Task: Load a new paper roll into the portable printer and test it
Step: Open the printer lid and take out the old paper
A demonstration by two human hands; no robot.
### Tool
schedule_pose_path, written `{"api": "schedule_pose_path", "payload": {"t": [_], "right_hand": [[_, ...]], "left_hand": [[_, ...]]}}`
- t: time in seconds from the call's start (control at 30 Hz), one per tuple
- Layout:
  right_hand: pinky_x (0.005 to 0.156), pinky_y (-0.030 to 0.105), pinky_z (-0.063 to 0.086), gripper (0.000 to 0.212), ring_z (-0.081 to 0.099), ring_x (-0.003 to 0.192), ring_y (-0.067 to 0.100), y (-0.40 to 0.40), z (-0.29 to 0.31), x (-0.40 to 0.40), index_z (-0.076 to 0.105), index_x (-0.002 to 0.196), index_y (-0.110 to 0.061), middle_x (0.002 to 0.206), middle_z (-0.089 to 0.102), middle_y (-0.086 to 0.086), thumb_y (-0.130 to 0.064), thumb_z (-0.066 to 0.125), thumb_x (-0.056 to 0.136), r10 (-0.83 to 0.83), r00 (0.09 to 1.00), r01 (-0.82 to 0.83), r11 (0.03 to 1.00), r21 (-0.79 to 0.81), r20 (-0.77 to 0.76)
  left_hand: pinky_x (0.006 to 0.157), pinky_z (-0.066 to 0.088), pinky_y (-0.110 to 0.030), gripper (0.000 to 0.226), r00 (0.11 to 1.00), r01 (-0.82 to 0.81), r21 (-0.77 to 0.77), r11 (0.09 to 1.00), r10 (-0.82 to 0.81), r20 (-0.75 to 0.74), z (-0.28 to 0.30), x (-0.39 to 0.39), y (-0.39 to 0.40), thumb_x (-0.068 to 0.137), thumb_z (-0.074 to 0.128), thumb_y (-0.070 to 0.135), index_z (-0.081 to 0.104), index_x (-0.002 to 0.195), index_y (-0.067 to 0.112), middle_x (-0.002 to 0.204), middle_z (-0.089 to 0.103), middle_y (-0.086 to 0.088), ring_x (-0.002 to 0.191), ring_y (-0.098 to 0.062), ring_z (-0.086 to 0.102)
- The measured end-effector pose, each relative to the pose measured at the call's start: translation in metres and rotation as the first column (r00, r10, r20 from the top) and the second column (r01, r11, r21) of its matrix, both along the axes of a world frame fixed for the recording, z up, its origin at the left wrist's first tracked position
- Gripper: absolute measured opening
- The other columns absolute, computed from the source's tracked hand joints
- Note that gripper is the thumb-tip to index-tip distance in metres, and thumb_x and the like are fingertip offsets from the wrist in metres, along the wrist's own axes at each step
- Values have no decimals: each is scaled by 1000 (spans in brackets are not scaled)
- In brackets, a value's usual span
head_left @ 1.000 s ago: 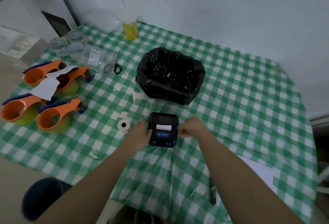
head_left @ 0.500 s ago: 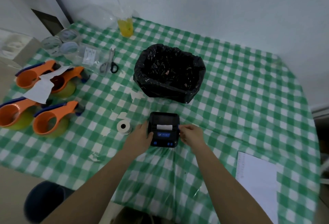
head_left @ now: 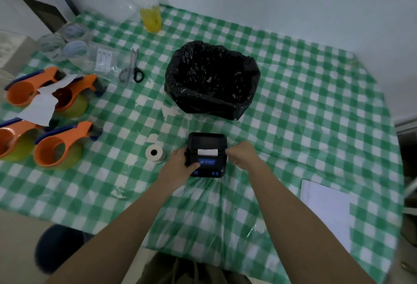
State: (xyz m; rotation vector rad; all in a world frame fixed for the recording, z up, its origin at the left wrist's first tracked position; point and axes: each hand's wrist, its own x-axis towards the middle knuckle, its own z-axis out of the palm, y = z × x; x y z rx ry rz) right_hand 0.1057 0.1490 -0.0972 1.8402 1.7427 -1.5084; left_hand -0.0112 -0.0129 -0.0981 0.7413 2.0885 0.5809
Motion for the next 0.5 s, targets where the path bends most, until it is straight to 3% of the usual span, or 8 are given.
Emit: {"api": "schedule_pose_path", "payload": {"t": [0.1, 0.33, 0.5], "right_hand": [[46, 26, 25, 35, 27, 43, 17, 4, 3, -3, 31, 51, -13, 50, 31, 6, 2, 53, 74, -14, 999, 16, 999, -49, 44], [49, 25, 34, 19, 34, 48, 18, 3, 5, -6, 40, 63, -9, 56, 38, 8, 0, 51, 77, -49, 998, 55, 990, -133, 51], [52, 28, 33, 27, 38, 50, 17, -4, 4, 2, 39, 58, -11, 56, 38, 6, 0, 53, 79, 34, 998, -33, 999, 28, -56]], "left_hand": [[89, 52, -50, 45, 1000, -27, 17, 1000, 26, 13, -1, 1, 0, 80, 65, 36, 50, 120, 22, 122, 58, -8, 102, -26, 62], [94, 51, -50, 49, 999, -41, 25, 999, 40, 32, -1, 2, 1, 80, 65, 35, 47, 125, 23, 126, 54, -8, 107, -26, 60], [93, 52, -50, 51, 998, -41, 31, 999, 39, 57, -7, -2, 0, 77, 65, 39, 48, 122, 24, 123, 57, -6, 106, -25, 60]]}}
